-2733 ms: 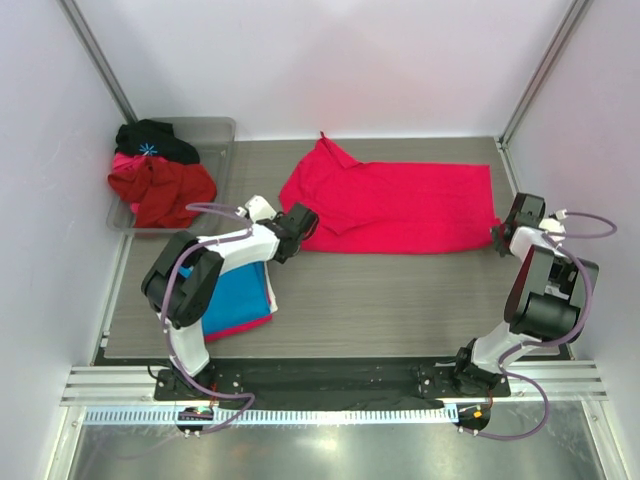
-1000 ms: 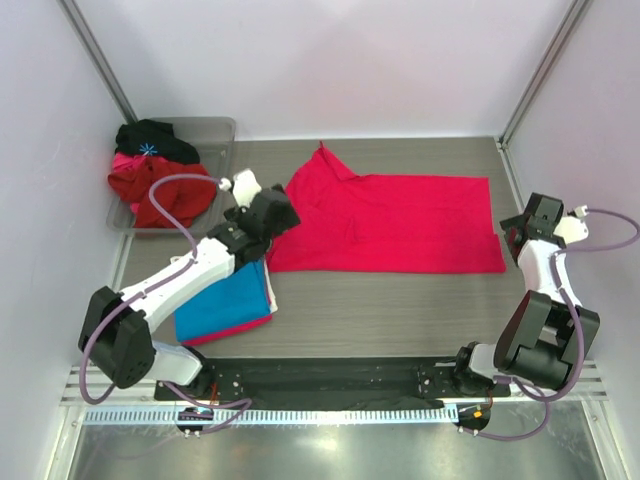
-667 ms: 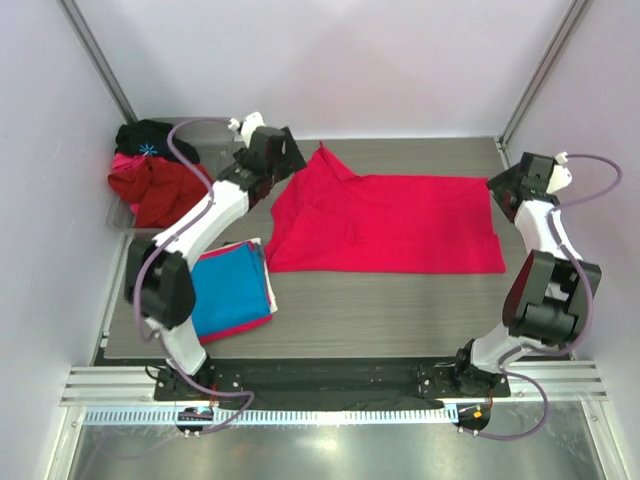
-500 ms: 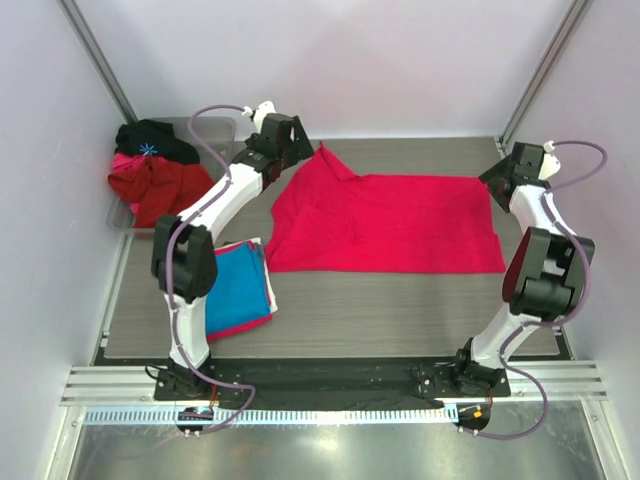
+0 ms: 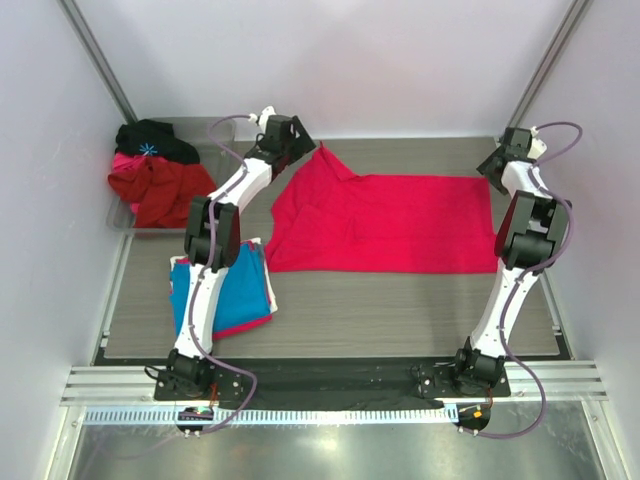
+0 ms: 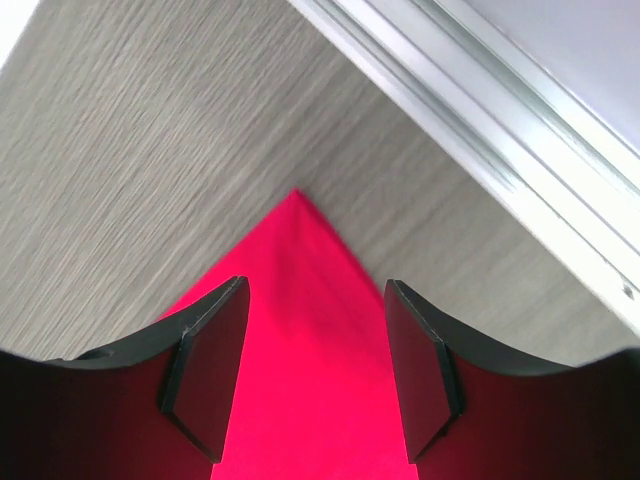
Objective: Fold and stack the t-shirts
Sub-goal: Fold the tshirt
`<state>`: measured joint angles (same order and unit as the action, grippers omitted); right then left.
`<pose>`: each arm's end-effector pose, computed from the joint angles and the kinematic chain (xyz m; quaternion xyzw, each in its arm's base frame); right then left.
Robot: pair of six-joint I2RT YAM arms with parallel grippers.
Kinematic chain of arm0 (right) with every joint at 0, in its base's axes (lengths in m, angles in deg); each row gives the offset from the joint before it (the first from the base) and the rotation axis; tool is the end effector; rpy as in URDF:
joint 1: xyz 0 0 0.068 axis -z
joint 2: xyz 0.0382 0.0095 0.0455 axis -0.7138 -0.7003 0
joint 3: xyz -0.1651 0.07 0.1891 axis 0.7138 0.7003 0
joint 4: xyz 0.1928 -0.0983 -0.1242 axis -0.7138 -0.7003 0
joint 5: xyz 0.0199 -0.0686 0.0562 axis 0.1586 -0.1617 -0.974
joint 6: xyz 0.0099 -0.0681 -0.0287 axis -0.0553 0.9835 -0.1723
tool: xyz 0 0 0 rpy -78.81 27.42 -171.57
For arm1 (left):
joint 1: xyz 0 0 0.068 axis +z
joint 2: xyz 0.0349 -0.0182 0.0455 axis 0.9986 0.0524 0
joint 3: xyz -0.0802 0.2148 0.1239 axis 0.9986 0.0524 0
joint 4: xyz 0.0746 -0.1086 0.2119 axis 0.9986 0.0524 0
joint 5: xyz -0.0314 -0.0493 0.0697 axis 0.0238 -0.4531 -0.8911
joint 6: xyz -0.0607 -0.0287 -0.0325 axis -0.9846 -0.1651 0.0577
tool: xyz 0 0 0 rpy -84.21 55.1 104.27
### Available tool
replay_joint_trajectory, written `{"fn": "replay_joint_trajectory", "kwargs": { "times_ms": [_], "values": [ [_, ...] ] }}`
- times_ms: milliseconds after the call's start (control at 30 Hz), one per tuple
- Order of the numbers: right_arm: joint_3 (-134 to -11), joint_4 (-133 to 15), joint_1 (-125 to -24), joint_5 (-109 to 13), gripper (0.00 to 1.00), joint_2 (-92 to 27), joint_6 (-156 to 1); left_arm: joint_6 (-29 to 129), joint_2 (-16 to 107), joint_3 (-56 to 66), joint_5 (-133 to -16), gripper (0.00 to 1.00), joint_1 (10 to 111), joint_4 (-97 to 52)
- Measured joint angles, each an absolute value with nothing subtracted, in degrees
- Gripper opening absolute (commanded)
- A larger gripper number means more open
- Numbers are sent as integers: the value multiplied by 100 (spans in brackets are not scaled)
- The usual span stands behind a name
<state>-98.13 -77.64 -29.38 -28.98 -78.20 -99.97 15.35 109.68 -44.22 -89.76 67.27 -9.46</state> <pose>0.4794 -0.1519 0.1724 0.3901 0.8318 -0.0481 0.3919 0.5380 -0.1848 0.1974 -0.2274 0.8300 -0.2311 0.4538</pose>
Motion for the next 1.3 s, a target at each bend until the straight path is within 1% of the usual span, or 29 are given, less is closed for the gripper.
{"fn": "replay_joint_trajectory", "kwargs": {
  "times_ms": [200,367,467,500,533,600,633,700,733,833,1067,1200,1233,1300],
  "values": [
    [-10277,-7769,-2958,-2813,59,-8489,-9859,1185,11736,-5238,-8679,90,6734,-1219],
    [-10432,-7716,-3015,-2773,57,-8631,-9774,910,12094,-5406,-8485,90,6725,-1530],
    [-10467,-7666,-3054,-2743,54,-8670,-9726,785,12317,-5537,-8441,90,6725,-1670],
    [-10489,-7657,-3063,-2745,52,-8688,-9706,743,12378,-5552,-8436,90,6725,-1739],
    [-10524,-7651,-3072,-2754,43,-8712,-9693,689,12442,-5589,-8436,89,6725,-1785],
    [-10602,-7624,-3076,-2775,38,-8780,-9649,590,12592,-5697,-8434,88,6725,-1886],
    [-10633,-7609,-3076,-2789,31,-8808,-9641,534,12654,-5747,-8428,86,6725,-1923],
    [-10648,-7592,-3076,-2810,24,-8823,-9617,442,12802,-5915,-8406,85,6727,-2045],
    [-10648,-7596,-3076,-2815,18,-8823,-9614,381,12861,-5987,-8402,84,6727,-2078],
    [-10648,-7598,-3076,-2817,12,-8830,-9610,289,12990,-6123,-8397,79,6732,-2174],
    [-10648,-7600,-3078,-2817,12,-8830,-9619,199,13224,-6394,-8471,75,6729,-2330],
    [-10648,-7600,-3076,-2815,12,-8830,-9619,269,13340,-6514,-8568,65,6729,-2404],
    [-10648,-7600,-3076,-2817,12,-8830,-9619,328,13366,-6534,-8589,61,6727,-2430],
    [-10648,-7600,-3076,-2815,12,-8830,-9621,418,13405,-6551,-8638,61,6721,-2445]
  ]
}}
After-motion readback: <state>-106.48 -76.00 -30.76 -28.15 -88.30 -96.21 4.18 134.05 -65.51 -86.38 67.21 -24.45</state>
